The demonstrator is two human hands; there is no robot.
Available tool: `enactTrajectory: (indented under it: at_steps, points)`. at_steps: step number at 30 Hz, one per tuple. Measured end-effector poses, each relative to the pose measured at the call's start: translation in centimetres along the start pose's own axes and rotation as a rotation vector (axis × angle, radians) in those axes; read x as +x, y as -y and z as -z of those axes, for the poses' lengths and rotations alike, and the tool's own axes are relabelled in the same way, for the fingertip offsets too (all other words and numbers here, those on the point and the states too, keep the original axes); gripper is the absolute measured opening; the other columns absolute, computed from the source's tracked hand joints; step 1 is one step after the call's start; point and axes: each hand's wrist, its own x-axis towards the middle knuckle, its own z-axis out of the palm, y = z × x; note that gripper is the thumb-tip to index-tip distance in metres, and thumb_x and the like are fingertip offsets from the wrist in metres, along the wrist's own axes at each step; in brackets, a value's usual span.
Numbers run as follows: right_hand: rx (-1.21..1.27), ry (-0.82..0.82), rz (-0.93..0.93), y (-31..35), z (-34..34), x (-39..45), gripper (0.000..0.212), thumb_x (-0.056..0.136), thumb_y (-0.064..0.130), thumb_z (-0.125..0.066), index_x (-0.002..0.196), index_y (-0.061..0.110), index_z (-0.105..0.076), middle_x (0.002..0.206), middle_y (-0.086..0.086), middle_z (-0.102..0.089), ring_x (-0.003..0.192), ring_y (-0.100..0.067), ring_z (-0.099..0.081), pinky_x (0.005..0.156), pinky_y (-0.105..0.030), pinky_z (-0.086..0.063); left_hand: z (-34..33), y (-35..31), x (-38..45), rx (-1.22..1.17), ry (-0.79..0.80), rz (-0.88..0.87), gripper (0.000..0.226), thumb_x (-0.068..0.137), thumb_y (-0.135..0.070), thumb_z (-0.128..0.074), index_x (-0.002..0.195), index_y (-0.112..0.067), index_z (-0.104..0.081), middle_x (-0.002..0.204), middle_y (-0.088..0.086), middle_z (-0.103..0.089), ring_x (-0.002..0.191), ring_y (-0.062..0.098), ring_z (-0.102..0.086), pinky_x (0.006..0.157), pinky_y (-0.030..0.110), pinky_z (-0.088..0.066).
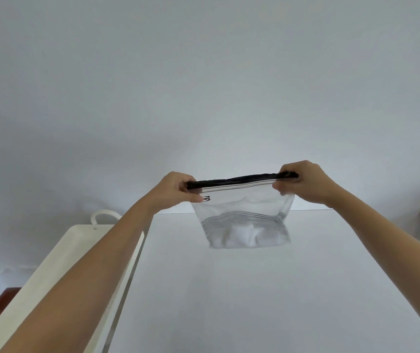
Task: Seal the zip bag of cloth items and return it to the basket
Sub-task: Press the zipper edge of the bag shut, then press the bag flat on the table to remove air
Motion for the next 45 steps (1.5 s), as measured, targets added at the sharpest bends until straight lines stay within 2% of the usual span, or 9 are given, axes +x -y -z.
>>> enactTrajectory:
  at_steps: [5, 9, 20, 27, 29, 31, 35, 40, 45]
  points:
    - [0.558, 0.058, -0.194, -2.0, -3.8, -0.1, 0.012, 0.084, 0.019, -0.074, 0.092, 0.011, -0.072, 0.072, -0.010, -0.073, 0.071, -0.030, -0.074, 0.069, -0.037, -0.062, -2.0, 5.6, -0.9, -0.574, -0.010, 0.129, 0.015, 0.083, -0.018, -0.074, 0.098, -0.024, -0.073, 0.101, -0.005, -0.073, 0.101, 0.013, -0.069, 0.094, 0.036, -0.051]
    - [0.688, 0.085, -0.342, -3.6, -8.2, 0.5, 0.019, 0.091, 0.024, -0.067, 0.102, 0.009, -0.063, 0.076, -0.017, -0.075, 0.067, -0.033, -0.075, 0.060, -0.038, -0.062, -5.5, 11.1, -1.9, -0.500, 0.173, 0.321, 0.010, 0.088, -0.022, -0.069, 0.098, -0.024, -0.068, 0.113, 0.000, -0.073, 0.105, 0.015, -0.068, 0.100, 0.040, -0.045]
    - [0.648, 0.128, -0.767, -12.1, -20.1, 0.3, 0.014, 0.093, 0.019, -0.063, 0.095, 0.005, -0.059, 0.067, -0.018, -0.073, 0.056, -0.032, -0.073, 0.048, -0.032, -0.057, -10.6, 20.7, -4.6, -0.581, 0.197, 0.655, 0.017, 0.100, -0.022, -0.052, 0.088, -0.019, -0.064, 0.091, 0.002, -0.076, 0.091, 0.022, -0.075, 0.065, 0.027, -0.057]
    - [0.534, -0.037, -0.927, -15.8, -26.5, 0.1, 0.027, 0.091, 0.024, -0.065, 0.104, 0.003, -0.055, 0.077, -0.019, -0.070, 0.064, -0.030, -0.070, 0.070, -0.038, -0.061, -13.9, 24.3, -3.6, -0.492, -0.005, 0.771, 0.017, 0.101, -0.017, -0.049, 0.092, -0.011, -0.063, 0.096, 0.008, -0.073, 0.088, 0.025, -0.071, 0.064, 0.026, -0.044]
    - [0.335, -0.072, -0.923, -16.1, -27.5, -0.2, 0.036, 0.092, 0.030, -0.061, 0.116, 0.005, -0.051, 0.096, -0.018, -0.068, 0.087, -0.033, -0.068, 0.076, -0.038, -0.054, -15.0, 24.8, -3.1, -0.398, -0.108, 0.780, 0.019, 0.100, -0.016, -0.050, 0.104, -0.004, -0.064, 0.106, 0.014, -0.071, 0.093, 0.026, -0.067, 0.058, 0.018, -0.046]
    - [0.184, -0.113, -0.838, -15.9, -28.6, -1.1, 0.044, 0.096, 0.029, -0.054, 0.131, 0.006, -0.041, 0.119, -0.018, -0.058, 0.107, -0.034, -0.057, 0.082, -0.035, -0.042, -16.2, 25.2, -3.1, -0.087, -0.184, 0.763, 0.037, 0.100, -0.023, -0.049, 0.128, 0.001, -0.052, 0.127, 0.018, -0.060, 0.112, 0.029, -0.059, 0.080, 0.022, -0.048]
    - [-0.012, -0.060, -0.568, -14.3, -32.2, -4.9, 0.054, 0.102, 0.028, -0.040, 0.149, 0.007, -0.024, 0.160, -0.015, -0.020, 0.148, -0.032, -0.018, 0.116, -0.045, -0.026, -20.4, 24.7, -5.2, 0.344, -0.190, 0.532, 0.062, 0.104, -0.034, -0.035, 0.155, -0.006, -0.013, 0.163, 0.016, -0.012, 0.149, 0.032, -0.015, 0.117, 0.042, -0.025]
    - [-0.295, 0.186, -0.416, -14.6, -36.1, -8.7, 0.065, 0.104, 0.038, -0.023, 0.155, 0.010, 0.007, 0.162, -0.006, 0.017, 0.150, -0.024, 0.017, 0.122, -0.043, 0.006, -25.1, 25.7, -6.9, 0.554, 0.027, 0.436, 0.068, 0.097, -0.056, -0.009, 0.153, -0.023, 0.013, 0.163, 0.010, 0.018, 0.151, 0.029, 0.016, 0.120, 0.049, 0.004]
    - [-0.431, 0.269, -0.452, -16.1, -37.2, -9.9, 0.069, 0.102, 0.047, -0.018, 0.150, 0.013, 0.018, 0.157, -0.002, 0.027, 0.145, -0.017, 0.025, 0.121, -0.045, 0.011, -26.5, 27.4, -7.3, 0.654, 0.041, 0.453, 0.072, 0.092, -0.065, -0.002, 0.151, -0.028, 0.014, 0.163, 0.012, 0.015, 0.151, 0.033, 0.012, 0.120, 0.053, 0.000]
